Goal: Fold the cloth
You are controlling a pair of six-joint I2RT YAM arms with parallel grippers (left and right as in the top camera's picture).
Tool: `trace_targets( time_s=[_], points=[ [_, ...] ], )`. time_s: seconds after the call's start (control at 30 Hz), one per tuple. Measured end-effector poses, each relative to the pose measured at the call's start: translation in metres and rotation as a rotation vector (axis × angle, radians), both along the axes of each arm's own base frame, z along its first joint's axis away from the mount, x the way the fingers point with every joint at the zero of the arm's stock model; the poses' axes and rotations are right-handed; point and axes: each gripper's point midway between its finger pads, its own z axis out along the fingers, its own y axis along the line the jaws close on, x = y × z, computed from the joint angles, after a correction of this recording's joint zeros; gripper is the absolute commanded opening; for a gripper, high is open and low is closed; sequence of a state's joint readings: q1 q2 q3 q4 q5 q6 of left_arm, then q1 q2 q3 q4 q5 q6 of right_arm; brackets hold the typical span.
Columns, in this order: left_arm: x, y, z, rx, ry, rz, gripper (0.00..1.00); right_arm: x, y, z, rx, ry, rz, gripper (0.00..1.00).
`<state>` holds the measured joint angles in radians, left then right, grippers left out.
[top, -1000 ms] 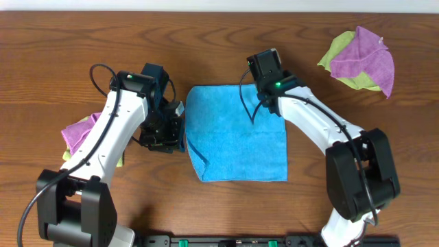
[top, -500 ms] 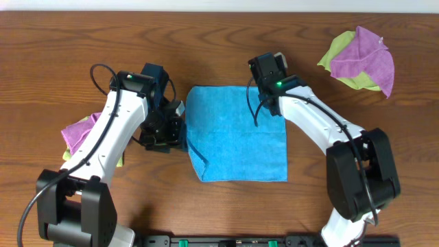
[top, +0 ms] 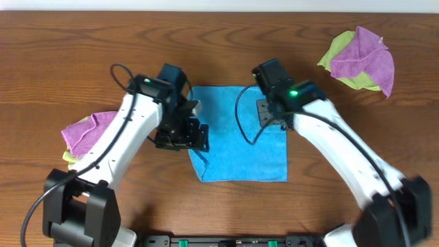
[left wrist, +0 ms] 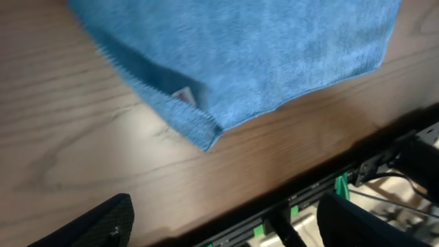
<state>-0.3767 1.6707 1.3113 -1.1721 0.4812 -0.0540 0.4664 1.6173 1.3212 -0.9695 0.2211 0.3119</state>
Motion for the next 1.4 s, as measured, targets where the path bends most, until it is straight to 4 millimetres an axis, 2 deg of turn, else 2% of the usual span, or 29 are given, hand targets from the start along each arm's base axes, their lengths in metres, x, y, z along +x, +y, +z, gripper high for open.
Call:
trace_targets(
  time_s=[0.17, 0.37, 0.53, 0.8, 0.93, 1.2, 1.4],
  points=[
    [0.004, -0.022, -0.002, -0.009, -0.075, -0.062, 0.81, -0.017, 0.0, 0.023, 0.07, -0.008, -0.017, 0.54],
    [0.003, -0.037, -0.008, -0.009, -0.088, -0.097, 0.82, -0.026, 0.002, 0.027, 0.104, 0.011, -0.021, 0.54],
    [-0.008, -0.032, -0.028, 0.06, 0.022, -0.067, 0.75, -0.034, 0.003, 0.025, 0.115, 0.047, -0.03, 0.54],
    [-0.023, -0.017, -0.05, 0.237, 0.222, 0.181, 0.71, -0.039, 0.002, 0.023, 0.119, 0.07, -0.044, 0.53],
    [-0.025, -0.017, -0.052, 0.295, 0.232, 0.265, 0.75, -0.039, 0.002, 0.023, 0.12, 0.07, -0.047, 0.54],
    [-0.035, -0.023, -0.056, 0.409, 0.182, 0.301, 0.76, -0.04, 0.004, 0.023, 0.131, 0.076, -0.044, 0.53],
    [-0.04, -0.012, -0.071, 0.469, 0.169, 0.332, 0.73, -0.04, 0.006, 0.023, 0.142, 0.081, -0.046, 0.52]
  ],
)
